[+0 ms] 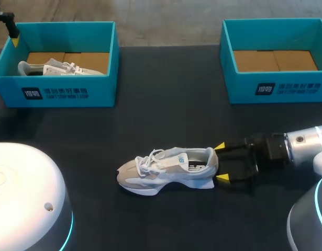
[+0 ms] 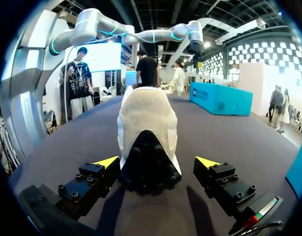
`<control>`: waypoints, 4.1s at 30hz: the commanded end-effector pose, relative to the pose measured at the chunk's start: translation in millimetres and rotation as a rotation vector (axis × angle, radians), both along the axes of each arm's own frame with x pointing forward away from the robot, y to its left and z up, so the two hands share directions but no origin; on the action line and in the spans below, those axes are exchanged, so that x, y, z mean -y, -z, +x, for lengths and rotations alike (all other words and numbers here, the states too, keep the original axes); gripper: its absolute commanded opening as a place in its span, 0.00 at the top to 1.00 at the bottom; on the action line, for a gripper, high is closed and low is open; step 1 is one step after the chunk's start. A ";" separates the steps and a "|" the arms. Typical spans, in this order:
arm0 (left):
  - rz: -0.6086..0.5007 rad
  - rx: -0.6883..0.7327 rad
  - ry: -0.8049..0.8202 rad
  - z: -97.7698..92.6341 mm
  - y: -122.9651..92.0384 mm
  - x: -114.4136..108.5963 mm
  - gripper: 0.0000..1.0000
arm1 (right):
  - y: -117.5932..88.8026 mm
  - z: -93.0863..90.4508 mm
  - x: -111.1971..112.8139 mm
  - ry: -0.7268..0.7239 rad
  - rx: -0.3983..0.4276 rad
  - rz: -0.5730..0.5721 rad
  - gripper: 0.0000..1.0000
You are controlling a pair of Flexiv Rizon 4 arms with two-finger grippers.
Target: Take the shoe out of the shoebox, open the shoe tongue, remove and reinsert the insole, then place the shoe into the shoebox
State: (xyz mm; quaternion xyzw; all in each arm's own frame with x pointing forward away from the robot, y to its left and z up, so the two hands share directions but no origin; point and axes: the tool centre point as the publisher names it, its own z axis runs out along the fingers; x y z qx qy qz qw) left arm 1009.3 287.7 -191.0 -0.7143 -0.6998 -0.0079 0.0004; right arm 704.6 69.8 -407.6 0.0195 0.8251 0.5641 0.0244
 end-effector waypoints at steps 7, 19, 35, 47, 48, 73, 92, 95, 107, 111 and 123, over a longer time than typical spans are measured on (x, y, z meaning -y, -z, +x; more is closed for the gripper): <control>0.003 0.000 0.001 -0.2 -0.6 -0.2 0.00 | 4.0 -2.5 -7.6 -0.007 0.001 0.013 0.00; 0.003 0.000 0.001 -0.2 -0.6 -0.2 0.00 | 4.3 0.8 -17.6 -0.012 -0.005 0.027 0.00; 0.003 0.000 0.001 -0.2 -0.6 -0.2 0.00 | 2.1 -2.2 -26.4 0.000 -0.052 0.025 0.00; 0.003 0.000 0.001 -0.2 -0.6 -0.2 0.00 | 4.9 -4.1 -27.1 0.028 -0.050 0.064 0.00; 0.003 0.000 0.001 -0.2 -0.6 -0.2 0.00 | 6.1 -4.3 -27.2 0.026 -0.052 0.065 0.00; 0.003 0.000 0.001 -0.2 -0.6 -0.2 0.00 | 10.2 1.0 -36.4 -0.005 -0.063 0.089 0.00; 0.003 0.000 0.001 -0.2 -0.6 -0.2 0.00 | 12.0 5.1 -47.9 -0.042 -0.058 0.111 0.00; 0.003 0.000 0.001 -0.2 -0.6 -0.2 0.00 | 12.9 5.1 -45.8 -0.040 -0.059 0.113 0.00; 0.003 0.000 0.001 -0.2 -0.6 -0.2 0.00 | 9.0 8.0 -32.1 -0.036 -0.050 0.114 0.00; 0.003 0.000 0.001 -0.2 -0.6 -0.2 0.00 | 8.2 7.3 -30.8 -0.051 -0.056 0.109 0.00; 0.003 0.000 0.001 -0.2 -0.6 -0.2 0.00 | 5.6 11.3 -15.5 -0.113 -0.078 0.099 0.00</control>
